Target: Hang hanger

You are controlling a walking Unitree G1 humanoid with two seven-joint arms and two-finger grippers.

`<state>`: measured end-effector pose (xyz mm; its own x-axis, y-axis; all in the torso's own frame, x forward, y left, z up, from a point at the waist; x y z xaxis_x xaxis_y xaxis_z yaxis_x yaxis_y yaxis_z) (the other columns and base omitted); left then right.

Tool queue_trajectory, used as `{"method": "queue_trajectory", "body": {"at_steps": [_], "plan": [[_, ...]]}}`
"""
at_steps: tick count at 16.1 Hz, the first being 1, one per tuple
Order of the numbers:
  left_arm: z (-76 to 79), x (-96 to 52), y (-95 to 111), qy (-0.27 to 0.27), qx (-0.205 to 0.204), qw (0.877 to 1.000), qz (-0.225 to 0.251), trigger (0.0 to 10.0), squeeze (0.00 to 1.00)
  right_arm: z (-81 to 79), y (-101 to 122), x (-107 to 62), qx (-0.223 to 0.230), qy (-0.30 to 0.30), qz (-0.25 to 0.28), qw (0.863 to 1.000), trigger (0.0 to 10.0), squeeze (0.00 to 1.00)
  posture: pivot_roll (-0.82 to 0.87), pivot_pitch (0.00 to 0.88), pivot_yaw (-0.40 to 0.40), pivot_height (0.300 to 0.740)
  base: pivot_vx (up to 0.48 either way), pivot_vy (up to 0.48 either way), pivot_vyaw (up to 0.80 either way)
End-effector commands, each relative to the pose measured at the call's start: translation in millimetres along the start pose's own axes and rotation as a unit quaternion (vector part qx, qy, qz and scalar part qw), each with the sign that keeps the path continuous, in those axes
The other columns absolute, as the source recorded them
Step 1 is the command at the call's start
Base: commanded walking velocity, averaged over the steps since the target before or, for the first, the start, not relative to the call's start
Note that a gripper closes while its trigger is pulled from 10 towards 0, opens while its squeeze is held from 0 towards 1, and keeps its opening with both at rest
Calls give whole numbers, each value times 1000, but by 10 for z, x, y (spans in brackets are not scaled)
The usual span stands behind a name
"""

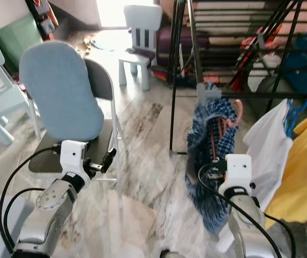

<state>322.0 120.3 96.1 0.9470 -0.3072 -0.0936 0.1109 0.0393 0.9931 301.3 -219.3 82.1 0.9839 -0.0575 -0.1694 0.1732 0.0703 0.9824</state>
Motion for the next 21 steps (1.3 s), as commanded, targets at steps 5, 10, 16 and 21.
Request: {"method": "queue_trajectory", "body": {"at_steps": [5, 10, 16, 21], "plan": [[11, 5, -3, 3, 5, 1000, -6, 10000, 0, -107, 139, 9, 3, 12, 10, 1000, 10000, 0, -181, 80, 28, 740, -254, 0, 0], [6, -9, -1, 9, 4, 1000, -5, 10000, 0, -135, 155, 32, 4, 16, 8, 1000, 10000, 0, -181, 85, 23, 740, -255, 0, 0], [1, -8, -5, 12, 4, 1000, -7, 10000, 0, -153, 156, 34, 8, 19, 5, 1000, 10000, 0, -184, 89, 21, 740, -254, 0, 0], [9, -10, -17, 13, 3, 1000, -10, 10000, 0, -193, 158, 55, 6, 27, 2, 1000, 10000, 0, -184, 93, 21, 740, -263, 0, 0]]}}
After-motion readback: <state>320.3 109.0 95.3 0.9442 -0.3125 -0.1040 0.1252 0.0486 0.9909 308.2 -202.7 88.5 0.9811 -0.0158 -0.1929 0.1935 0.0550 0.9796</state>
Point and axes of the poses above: a point about 5 cm out from each wrist's last joint towards the gripper, its own x axis pointing out of the wrist towards the gripper, its own y axis along the axis of the wrist's last joint, z = x × y, the point moved 4 cm from there along x, pointing out of the wrist towards the gripper
